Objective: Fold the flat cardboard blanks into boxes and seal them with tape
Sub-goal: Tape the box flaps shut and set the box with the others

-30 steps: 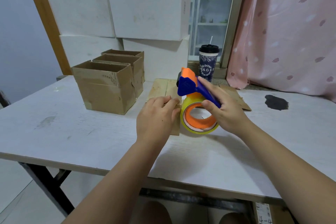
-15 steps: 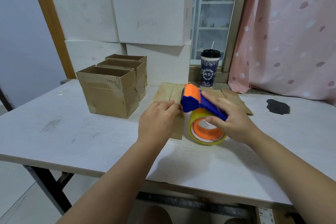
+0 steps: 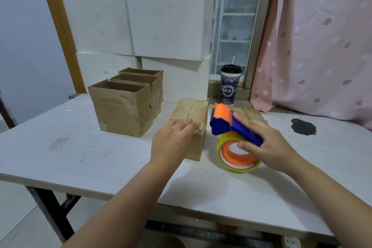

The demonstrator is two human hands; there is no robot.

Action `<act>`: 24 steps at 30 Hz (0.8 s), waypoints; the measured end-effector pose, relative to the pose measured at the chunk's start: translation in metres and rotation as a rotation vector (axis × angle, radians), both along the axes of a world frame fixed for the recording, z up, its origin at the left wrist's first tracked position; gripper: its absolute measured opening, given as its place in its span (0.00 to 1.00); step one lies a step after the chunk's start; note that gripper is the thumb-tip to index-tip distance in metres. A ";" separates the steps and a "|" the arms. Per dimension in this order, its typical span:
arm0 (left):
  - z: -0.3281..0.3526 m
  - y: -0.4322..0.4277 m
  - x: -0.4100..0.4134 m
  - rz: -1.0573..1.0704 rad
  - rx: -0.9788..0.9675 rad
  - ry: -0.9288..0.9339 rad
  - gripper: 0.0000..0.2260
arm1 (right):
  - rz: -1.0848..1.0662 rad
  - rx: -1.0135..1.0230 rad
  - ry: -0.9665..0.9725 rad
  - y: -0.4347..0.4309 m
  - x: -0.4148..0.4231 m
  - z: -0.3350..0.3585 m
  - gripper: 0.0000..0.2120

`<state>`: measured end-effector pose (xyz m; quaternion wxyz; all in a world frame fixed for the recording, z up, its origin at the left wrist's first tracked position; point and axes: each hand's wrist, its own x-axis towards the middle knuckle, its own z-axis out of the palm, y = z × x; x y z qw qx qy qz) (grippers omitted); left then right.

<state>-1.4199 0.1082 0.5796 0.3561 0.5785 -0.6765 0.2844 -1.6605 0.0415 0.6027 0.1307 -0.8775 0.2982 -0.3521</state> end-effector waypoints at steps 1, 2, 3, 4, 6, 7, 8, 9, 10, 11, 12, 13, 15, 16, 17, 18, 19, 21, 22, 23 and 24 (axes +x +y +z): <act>-0.001 0.000 -0.001 -0.006 -0.009 0.010 0.19 | -0.001 -0.007 0.015 -0.001 -0.002 -0.001 0.31; 0.000 -0.001 -0.001 -0.011 -0.013 0.020 0.18 | -0.008 -0.014 0.045 -0.002 -0.004 -0.001 0.31; 0.000 -0.001 -0.002 -0.015 -0.012 0.029 0.17 | -0.015 -0.021 0.100 -0.002 -0.005 -0.001 0.30; 0.000 0.000 -0.002 -0.018 -0.009 0.037 0.16 | -0.018 -0.027 0.168 -0.002 -0.006 -0.001 0.30; 0.000 0.001 -0.002 -0.008 -0.003 0.043 0.14 | -0.020 -0.026 0.232 -0.001 -0.008 -0.001 0.31; 0.000 0.001 -0.003 0.002 0.002 0.047 0.14 | -0.027 -0.026 0.214 0.000 -0.010 0.001 0.31; 0.001 0.002 -0.004 0.007 0.005 0.060 0.12 | -0.033 -0.026 0.171 -0.001 -0.012 0.003 0.32; 0.001 0.001 -0.004 0.004 0.009 0.075 0.11 | -0.037 -0.020 0.103 0.000 -0.014 0.006 0.32; 0.002 0.001 -0.004 -0.001 0.018 0.084 0.09 | -0.036 -0.003 0.025 0.001 -0.018 0.008 0.33; 0.002 0.001 -0.004 -0.004 0.024 0.086 0.08 | -0.035 0.020 -0.030 0.001 -0.021 0.009 0.35; 0.002 0.001 -0.004 -0.005 0.028 0.090 0.08 | -0.036 0.035 -0.041 0.002 -0.022 0.010 0.35; 0.002 0.000 -0.003 -0.005 0.034 0.095 0.08 | -0.041 0.030 -0.006 0.003 -0.021 0.010 0.34; 0.000 0.000 -0.003 -0.005 0.040 0.093 0.09 | -0.047 0.004 0.120 0.005 -0.019 0.010 0.33; 0.000 0.000 -0.002 0.000 0.035 0.084 0.10 | -0.046 -0.002 0.181 0.005 -0.018 0.010 0.33; -0.001 0.000 -0.002 0.007 0.033 0.078 0.11 | -0.047 0.002 0.241 0.005 -0.018 0.009 0.33; -0.001 0.000 -0.003 0.010 0.030 0.080 0.11 | -0.049 0.012 0.292 0.006 -0.018 0.007 0.33; -0.001 0.000 -0.003 0.007 0.021 0.090 0.10 | -0.051 0.017 0.325 0.006 -0.019 0.006 0.33; 0.001 0.000 -0.006 0.006 0.017 0.112 0.08 | -0.053 0.021 0.361 0.006 -0.018 0.003 0.33; 0.002 0.000 -0.007 0.016 0.027 0.117 0.08 | -0.048 0.018 0.390 0.006 -0.017 0.003 0.33; 0.003 0.001 -0.007 0.022 0.036 0.116 0.07 | -0.040 0.006 0.422 0.007 -0.014 0.004 0.32; 0.004 0.001 -0.007 0.019 0.051 0.115 0.07 | -0.036 -0.003 0.452 0.008 -0.010 0.007 0.31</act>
